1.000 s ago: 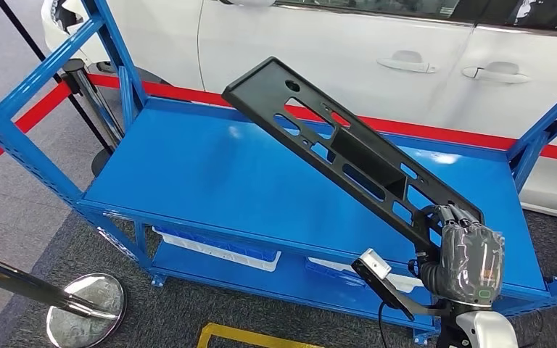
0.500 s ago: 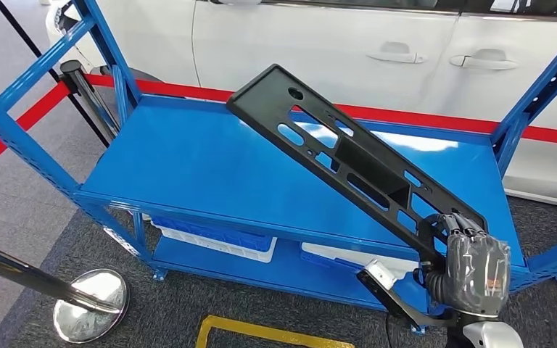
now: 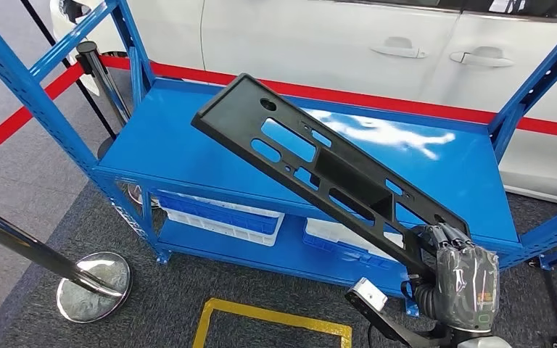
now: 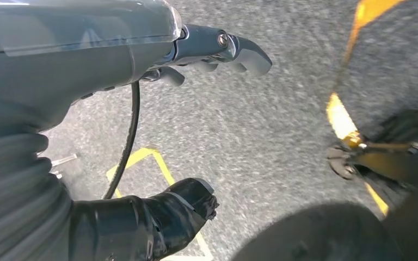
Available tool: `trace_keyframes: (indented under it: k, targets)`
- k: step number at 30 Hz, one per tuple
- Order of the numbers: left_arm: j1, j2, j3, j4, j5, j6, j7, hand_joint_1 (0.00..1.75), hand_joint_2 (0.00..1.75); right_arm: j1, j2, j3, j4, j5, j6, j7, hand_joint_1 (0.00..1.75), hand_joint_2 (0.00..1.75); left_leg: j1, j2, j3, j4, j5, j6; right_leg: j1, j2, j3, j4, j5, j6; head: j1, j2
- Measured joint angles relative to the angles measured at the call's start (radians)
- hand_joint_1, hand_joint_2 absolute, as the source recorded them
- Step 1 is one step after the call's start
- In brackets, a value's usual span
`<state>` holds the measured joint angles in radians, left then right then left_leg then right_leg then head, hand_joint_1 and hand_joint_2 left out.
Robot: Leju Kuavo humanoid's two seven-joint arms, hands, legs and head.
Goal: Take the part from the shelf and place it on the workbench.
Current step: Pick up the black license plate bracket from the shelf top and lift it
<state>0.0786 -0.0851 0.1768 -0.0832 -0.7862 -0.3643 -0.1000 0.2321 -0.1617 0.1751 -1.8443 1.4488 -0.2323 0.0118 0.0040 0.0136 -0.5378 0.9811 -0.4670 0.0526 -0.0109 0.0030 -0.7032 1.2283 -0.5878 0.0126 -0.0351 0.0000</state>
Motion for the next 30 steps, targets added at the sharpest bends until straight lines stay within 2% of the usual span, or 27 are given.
trace_keyframes:
  k: [1, 2, 3, 4, 6, 7, 9, 10, 11, 12, 13, 15, 16, 17, 18, 19, 20, 22, 23, 24, 25, 26, 27, 28, 30]
  targets:
    - [0.000, 0.000, 0.000, 0.000, 0.000, 0.000, 0.000, 0.00, 1.75, 0.002, -0.001, 0.003, -0.001, -0.001, 0.000, 0.000, 1.75, 1.75, -0.001, 0.000, -0.013, 0.003, 0.008, 0.000, -0.001, 0.000, -0.002, 0.047, -0.019, 0.002, 0.000, 0.000]
    - [-0.001, 0.000, 0.000, 0.000, 0.000, 0.000, 0.000, 0.00, 1.75, 0.003, -0.002, 0.005, -0.001, -0.002, 0.000, 0.001, 1.75, 1.75, -0.001, 0.000, -0.027, 0.008, 0.014, -0.001, -0.001, 0.000, 0.010, 0.066, -0.015, 0.003, 0.000, 0.000]
    - [-0.001, -0.001, 0.001, 0.000, 0.000, 0.000, 0.000, 0.00, 1.75, 0.004, -0.003, 0.007, -0.002, -0.003, 0.000, 0.001, 1.75, 1.75, -0.002, 0.000, -0.040, 0.014, 0.020, -0.003, -0.002, 0.000, 0.039, 0.049, 0.006, 0.003, 0.000, 0.000]
    - [-0.001, -0.002, 0.001, 0.000, 0.000, 0.000, 0.000, 0.00, 1.75, 0.004, -0.004, 0.008, -0.002, -0.003, 0.000, 0.001, 1.75, 1.75, -0.002, 0.000, -0.051, 0.020, 0.024, -0.006, -0.002, -0.001, 0.084, -0.001, 0.034, 0.001, 0.000, 0.000]
    - [-0.001, -0.005, 0.001, 0.000, 0.000, 0.000, 0.000, 0.00, 1.75, 0.004, -0.005, 0.010, -0.006, -0.004, 0.000, 0.001, 1.75, 1.75, -0.002, 0.000, -0.067, 0.029, 0.033, -0.012, 0.002, -0.001, 0.183, -0.148, 0.056, -0.008, 0.000, 0.000]
    - [-0.001, -0.007, 0.001, 0.000, 0.000, 0.001, 0.000, 0.00, 1.75, 0.004, -0.006, 0.010, -0.009, -0.004, 0.000, 0.001, 1.75, 1.75, -0.002, 0.000, -0.071, 0.031, 0.039, -0.017, 0.006, -0.001, 0.213, -0.200, 0.057, -0.012, 0.000, 0.000]
    - [-0.001, -0.009, 0.001, 0.000, 0.000, 0.001, 0.000, 0.00, 1.75, 0.006, -0.007, 0.010, -0.013, -0.004, 0.000, 0.001, 1.75, 1.75, -0.001, 0.000, -0.075, 0.030, 0.053, -0.028, 0.013, 0.000, 0.229, -0.235, 0.057, -0.018, 0.000, 0.000]
    - [0.000, -0.009, 0.001, 0.000, 0.000, 0.001, 0.000, 0.00, 1.75, 0.007, -0.008, 0.011, -0.014, -0.004, 0.000, 0.001, 1.75, 1.75, -0.001, -0.002, -0.076, 0.029, 0.056, -0.033, 0.010, -0.001, 0.225, -0.238, 0.067, -0.024, 0.000, 0.000]
    - [0.000, -0.009, 0.001, 0.000, 0.000, 0.001, 0.000, 0.00, 1.75, 0.006, -0.009, 0.012, -0.015, -0.005, 0.000, 0.001, 1.75, 1.75, -0.001, -0.005, -0.081, 0.035, 0.046, -0.039, 0.008, -0.003, 0.221, -0.244, 0.076, -0.030, 0.000, 0.000]
    - [0.001, -0.009, 0.001, 0.000, 0.000, 0.001, 0.001, 0.00, 1.75, 0.006, -0.009, 0.013, -0.016, -0.006, 0.000, 0.001, 1.75, 1.75, -0.002, -0.009, -0.089, 0.054, 0.021, -0.045, 0.004, -0.005, 0.215, -0.250, 0.086, -0.037, 0.000, 0.000]
    - [0.001, -0.009, 0.001, 0.000, 0.000, 0.001, 0.001, 0.00, 1.75, 0.006, -0.009, 0.015, -0.018, -0.009, 0.000, 0.001, 1.75, 1.75, -0.001, -0.012, -0.102, 0.094, -0.020, -0.051, 0.000, -0.007, 0.206, -0.253, 0.097, -0.044, -0.001, 0.000]
    - [0.001, -0.009, 0.001, 0.000, 0.000, 0.000, 0.001, 0.00, 1.75, 0.006, -0.009, 0.017, -0.020, -0.027, 0.001, 0.001, 1.75, 1.75, 0.004, -0.014, -0.136, 0.217, -0.112, -0.059, 0.001, -0.008, 0.181, -0.245, 0.113, -0.049, -0.001, 0.000]
    - [0.000, -0.009, 0.001, 0.000, 0.001, 0.000, 0.000, 0.00, 1.75, 0.007, -0.009, 0.019, -0.020, -0.047, 0.003, -0.002, 1.75, 1.75, 0.007, -0.014, -0.145, 0.276, -0.136, -0.063, 0.002, -0.008, 0.166, -0.239, 0.119, -0.049, -0.001, 0.000]
    - [0.000, -0.009, 0.001, 0.000, 0.002, 0.001, -0.001, 0.00, 1.75, 0.009, -0.009, 0.021, -0.021, -0.071, 0.007, -0.005, 1.75, 1.75, 0.010, -0.014, -0.142, 0.309, -0.137, -0.066, 0.002, -0.009, 0.150, -0.232, 0.125, -0.048, -0.001, 0.000]
    - [-0.001, -0.009, 0.001, 0.000, 0.004, 0.002, -0.002, 0.00, 1.75, 0.011, -0.010, 0.024, -0.022, -0.094, 0.011, -0.009, 1.75, 1.75, 0.012, -0.014, -0.122, 0.307, -0.119, -0.068, 0.001, -0.009, 0.136, -0.223, 0.130, -0.046, -0.001, 0.000]
    - [-0.001, -0.010, 0.001, 0.000, 0.007, 0.003, -0.003, 0.00, 1.75, 0.015, -0.012, 0.027, -0.025, -0.110, 0.013, -0.013, 1.75, 1.75, 0.015, -0.014, -0.083, 0.266, -0.090, -0.070, 0.001, -0.009, 0.122, -0.213, 0.133, -0.043, -0.001, 0.000]
    - [-0.002, -0.010, 0.001, 0.000, 0.009, 0.005, -0.005, 0.00, 1.75, 0.020, -0.015, 0.030, -0.029, -0.118, 0.014, -0.015, 1.75, 1.75, 0.017, -0.014, -0.035, 0.200, -0.071, -0.070, 0.000, -0.009, 0.111, -0.204, 0.136, -0.040, -0.001, 0.000]
    - [-0.004, -0.010, 0.001, 0.000, 0.012, 0.007, -0.006, 0.00, 1.75, 0.028, -0.022, 0.034, -0.038, -0.121, 0.011, -0.016, 1.75, 1.75, 0.014, -0.018, 0.047, 0.072, -0.065, -0.066, 0.000, -0.008, 0.093, -0.190, 0.144, -0.029, -0.001, 0.000]
    - [-0.004, -0.011, 0.001, 0.000, 0.013, 0.009, -0.004, 0.00, 1.75, 0.031, -0.026, 0.035, -0.043, -0.120, 0.010, -0.015, 1.75, 1.75, 0.011, -0.020, 0.063, 0.039, -0.072, -0.063, 0.000, -0.008, 0.087, -0.188, 0.151, -0.023, -0.001, 0.000]
    - [-0.004, -0.012, 0.001, 0.000, 0.012, 0.017, 0.006, 0.00, 1.75, 0.034, -0.030, 0.036, -0.047, -0.119, 0.009, -0.014, 1.75, 1.75, 0.006, -0.021, 0.065, 0.027, -0.072, -0.057, -0.001, -0.008, 0.083, -0.188, 0.160, -0.016, -0.001, 0.000]
    - [-0.004, -0.012, 0.001, 0.000, 0.007, 0.034, 0.037, 0.00, 1.75, 0.039, -0.033, 0.037, -0.051, -0.118, 0.010, -0.011, 1.75, 1.75, 0.005, -0.021, 0.057, 0.023, -0.064, -0.049, -0.001, -0.007, 0.078, -0.190, 0.171, -0.009, 0.000, 0.000]
    - [-0.006, -0.012, 0.000, 0.000, -0.001, 0.058, 0.090, 0.00, 1.75, 0.043, -0.035, 0.037, -0.054, -0.116, 0.013, -0.008, 1.75, 1.75, 0.005, -0.017, 0.048, 0.021, -0.053, -0.040, -0.004, -0.006, 0.071, -0.188, 0.168, -0.004, -0.001, 0.000]
    - [-0.008, -0.012, -0.001, 0.000, -0.009, 0.080, 0.155, 0.00, 1.75, 0.046, -0.036, 0.038, -0.056, -0.115, 0.017, -0.004, 1.75, 1.75, 0.006, -0.013, 0.036, 0.019, -0.041, -0.028, -0.005, -0.004, 0.062, -0.174, 0.146, 0.000, 0.000, 0.000]
    - [-0.010, -0.011, -0.002, 0.000, -0.017, 0.098, 0.220, 0.00, 1.75, 0.048, -0.037, 0.038, -0.057, -0.113, 0.023, 0.000, 1.75, 1.75, 0.007, -0.009, 0.022, 0.016, -0.028, -0.018, -0.005, -0.003, 0.051, -0.145, 0.105, 0.002, 0.000, 0.000]
    - [-0.014, -0.009, -0.003, -0.003, -0.023, 0.106, 0.289, 0.00, 1.75, 0.052, -0.037, 0.039, -0.060, -0.109, 0.030, 0.009, 1.75, 1.75, 0.005, -0.003, -0.010, 0.017, -0.003, -0.004, -0.006, -0.003, 0.030, -0.041, -0.005, 0.004, 0.001, 0.000]
